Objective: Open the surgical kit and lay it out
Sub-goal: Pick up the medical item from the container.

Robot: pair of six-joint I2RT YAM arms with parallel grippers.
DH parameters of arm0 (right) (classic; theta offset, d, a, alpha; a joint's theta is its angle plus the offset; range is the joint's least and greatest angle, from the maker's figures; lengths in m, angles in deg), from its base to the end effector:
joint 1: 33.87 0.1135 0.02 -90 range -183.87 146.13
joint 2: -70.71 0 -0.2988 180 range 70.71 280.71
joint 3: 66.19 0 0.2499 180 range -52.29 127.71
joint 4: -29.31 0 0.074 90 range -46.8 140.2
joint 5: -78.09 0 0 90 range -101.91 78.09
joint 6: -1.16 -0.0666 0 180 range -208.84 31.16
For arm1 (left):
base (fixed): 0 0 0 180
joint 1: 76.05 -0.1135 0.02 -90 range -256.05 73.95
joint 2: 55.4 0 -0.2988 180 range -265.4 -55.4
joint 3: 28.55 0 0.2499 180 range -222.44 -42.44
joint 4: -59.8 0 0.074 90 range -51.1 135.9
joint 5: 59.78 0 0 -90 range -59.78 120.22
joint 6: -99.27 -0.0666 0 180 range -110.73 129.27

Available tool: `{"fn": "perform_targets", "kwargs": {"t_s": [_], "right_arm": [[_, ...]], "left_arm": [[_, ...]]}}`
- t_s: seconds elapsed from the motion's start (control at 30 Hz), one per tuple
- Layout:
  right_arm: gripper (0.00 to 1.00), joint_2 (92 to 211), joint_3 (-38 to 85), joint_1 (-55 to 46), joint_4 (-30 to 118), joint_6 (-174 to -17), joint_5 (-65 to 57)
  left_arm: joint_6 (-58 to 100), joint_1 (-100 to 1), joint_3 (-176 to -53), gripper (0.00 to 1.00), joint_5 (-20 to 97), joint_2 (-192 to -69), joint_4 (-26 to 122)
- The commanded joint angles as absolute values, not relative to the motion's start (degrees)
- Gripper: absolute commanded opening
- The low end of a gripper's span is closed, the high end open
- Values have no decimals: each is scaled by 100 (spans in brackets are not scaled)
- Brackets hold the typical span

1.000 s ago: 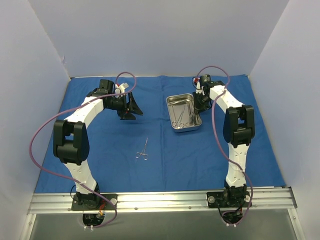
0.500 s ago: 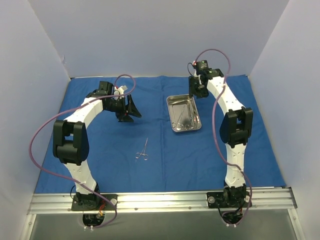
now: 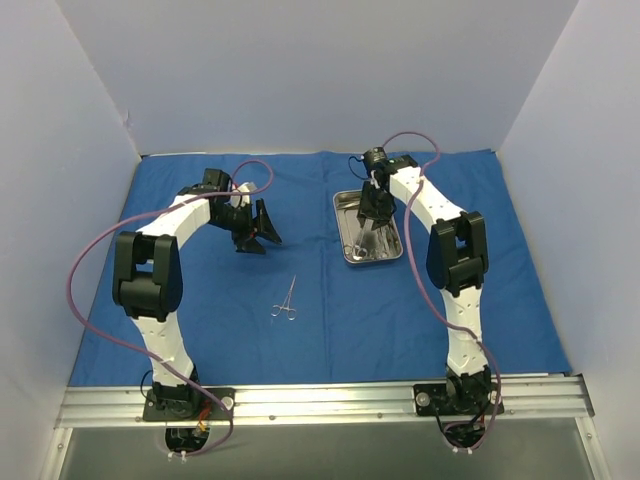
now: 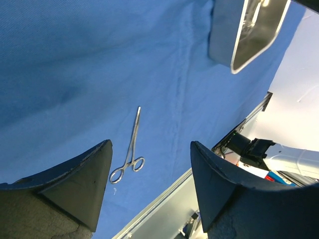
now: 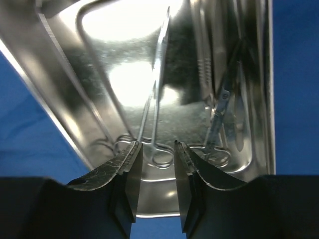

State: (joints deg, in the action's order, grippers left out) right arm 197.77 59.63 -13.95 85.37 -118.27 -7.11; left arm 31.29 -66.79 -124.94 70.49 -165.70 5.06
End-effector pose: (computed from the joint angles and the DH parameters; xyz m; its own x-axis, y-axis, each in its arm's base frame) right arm 0.4924 0.1844 0.2284 -0.8768 0.2031 -0.4359 0.0560 0.9434 0.3268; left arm 0.3994 -0.1087 0.2174 -0.9853 -0.1292 -0.1118 -0.0155 0.7192 -0.6946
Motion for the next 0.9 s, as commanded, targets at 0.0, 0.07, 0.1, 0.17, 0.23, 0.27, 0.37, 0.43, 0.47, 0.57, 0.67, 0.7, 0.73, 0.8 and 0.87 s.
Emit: {"fn": "perform_targets", "kwargs": {"t_s": [0.0,0.07,0.1,0.17,0.23,0.27,0.37,0.43,0.47,0.57,0.67,0.7,0.73,0.8,0.87], "right_arm": [[32,19727,5731,-1506,8776,-12084,-953],[32,19718,5634,-1524,8837,-12074,-1032],[33,19666,5565,-1524,8794,-12022,-1093],[36,19639,5406,-1550,8732,-11987,-1173],[37,19665,5362,-1620,8645,-11934,-1173],[38,19692,5353,-1629,8627,-11943,-1173],[38,19744,5300,-1629,8539,-11855,-1164],[38,19762,5204,-1629,8451,-11829,-1156],[39,19754,5082,-1629,8373,-11837,-1164],[39,19788,4905,-1638,8162,-11811,-1138],[40,19885,4896,-1638,8125,-11750,-1173],[40,19894,4844,-1638,8108,-11714,-1347],[40,19877,4774,-1638,8047,-11679,-1375],[41,19911,4651,-1656,7906,-11626,-1384],[41,19973,4624,-1656,7792,-11574,-1340]], "left_arm": [[2984,-6717,-12752,73,7030,-16719,398],[2975,-6717,-12778,73,7039,-16790,389],[2975,-6717,-12796,73,7047,-16816,381],[2975,-6717,-12805,73,7074,-16878,380],[2966,-6717,-12796,72,7091,-16887,380],[2957,-6717,-12796,73,7083,-16904,380],[2966,-6726,-12814,73,7118,-16931,380],[2966,-6735,-12822,72,7109,-16939,380],[2966,-6735,-12822,73,7109,-16948,380],[2966,-6753,-12822,73,7118,-16948,380],[2966,-6761,-12805,72,7118,-16948,380],[2957,-6779,-12805,72,7127,-16940,363],[2957,-6779,-12805,72,7118,-16922,354],[2948,-6805,-12744,72,7109,-16878,363],[2966,-6831,-12700,72,7118,-16861,380]]}}
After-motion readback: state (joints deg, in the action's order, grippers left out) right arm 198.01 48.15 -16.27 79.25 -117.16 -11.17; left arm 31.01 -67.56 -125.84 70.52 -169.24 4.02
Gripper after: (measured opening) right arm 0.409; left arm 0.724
